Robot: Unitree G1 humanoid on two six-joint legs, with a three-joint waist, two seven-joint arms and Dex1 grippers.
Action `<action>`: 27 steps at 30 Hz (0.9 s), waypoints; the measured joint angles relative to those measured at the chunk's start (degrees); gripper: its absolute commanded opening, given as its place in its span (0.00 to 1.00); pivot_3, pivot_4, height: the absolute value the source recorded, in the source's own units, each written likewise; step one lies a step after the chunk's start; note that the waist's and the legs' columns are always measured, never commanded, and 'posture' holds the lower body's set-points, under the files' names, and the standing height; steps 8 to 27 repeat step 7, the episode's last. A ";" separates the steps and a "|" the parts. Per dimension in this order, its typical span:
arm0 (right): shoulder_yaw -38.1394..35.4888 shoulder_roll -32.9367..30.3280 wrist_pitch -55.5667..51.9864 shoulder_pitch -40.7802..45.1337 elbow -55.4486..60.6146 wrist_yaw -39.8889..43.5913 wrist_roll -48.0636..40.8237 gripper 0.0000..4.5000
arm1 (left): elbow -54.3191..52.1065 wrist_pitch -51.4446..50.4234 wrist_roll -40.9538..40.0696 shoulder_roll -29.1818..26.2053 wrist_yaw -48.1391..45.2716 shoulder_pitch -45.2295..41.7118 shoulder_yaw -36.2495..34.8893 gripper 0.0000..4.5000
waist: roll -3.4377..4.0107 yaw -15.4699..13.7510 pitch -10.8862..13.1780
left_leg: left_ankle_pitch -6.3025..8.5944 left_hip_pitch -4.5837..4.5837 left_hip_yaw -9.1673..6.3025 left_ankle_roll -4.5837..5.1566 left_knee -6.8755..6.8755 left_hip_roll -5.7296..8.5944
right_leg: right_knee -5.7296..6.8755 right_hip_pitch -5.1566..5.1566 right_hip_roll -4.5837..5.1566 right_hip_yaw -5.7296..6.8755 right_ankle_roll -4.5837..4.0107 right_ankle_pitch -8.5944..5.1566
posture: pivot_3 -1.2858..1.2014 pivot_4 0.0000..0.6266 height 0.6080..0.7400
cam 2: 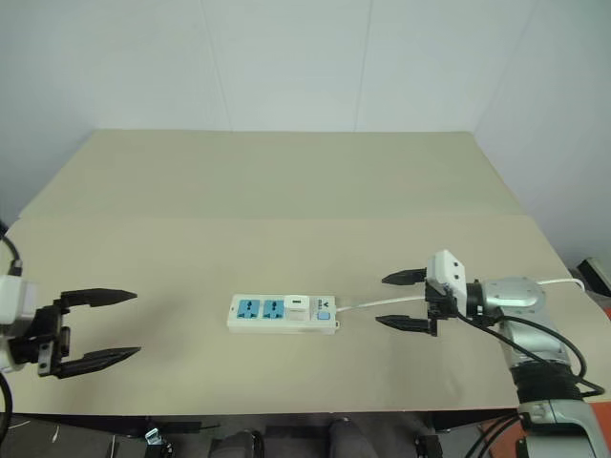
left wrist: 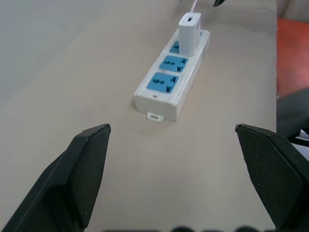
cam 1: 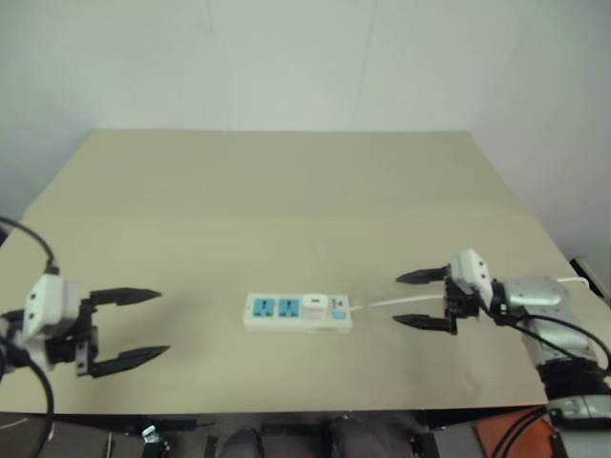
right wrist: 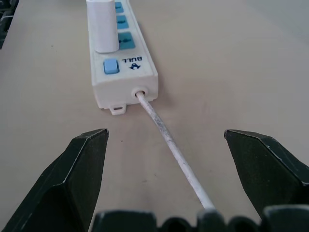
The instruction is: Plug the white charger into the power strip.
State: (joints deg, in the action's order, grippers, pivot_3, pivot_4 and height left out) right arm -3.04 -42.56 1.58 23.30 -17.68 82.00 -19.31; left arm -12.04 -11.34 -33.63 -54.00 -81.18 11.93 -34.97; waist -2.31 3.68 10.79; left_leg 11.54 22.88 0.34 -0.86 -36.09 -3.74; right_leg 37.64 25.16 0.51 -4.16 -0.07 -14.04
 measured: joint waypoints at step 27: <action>-1.01 -2.41 -0.58 -1.10 0.26 -1.03 -0.04 1.00 | -4.41 -2.82 -0.33 1.00 3.67 6.33 -4.38 1.00 | 0.00 0.10 0.00 | 0.00 -0.01 0.03 0.00 -0.01 0.00 | 0.02 0.01 0.00 -0.01 -0.01 0.00 | 0.52 0.24 1.00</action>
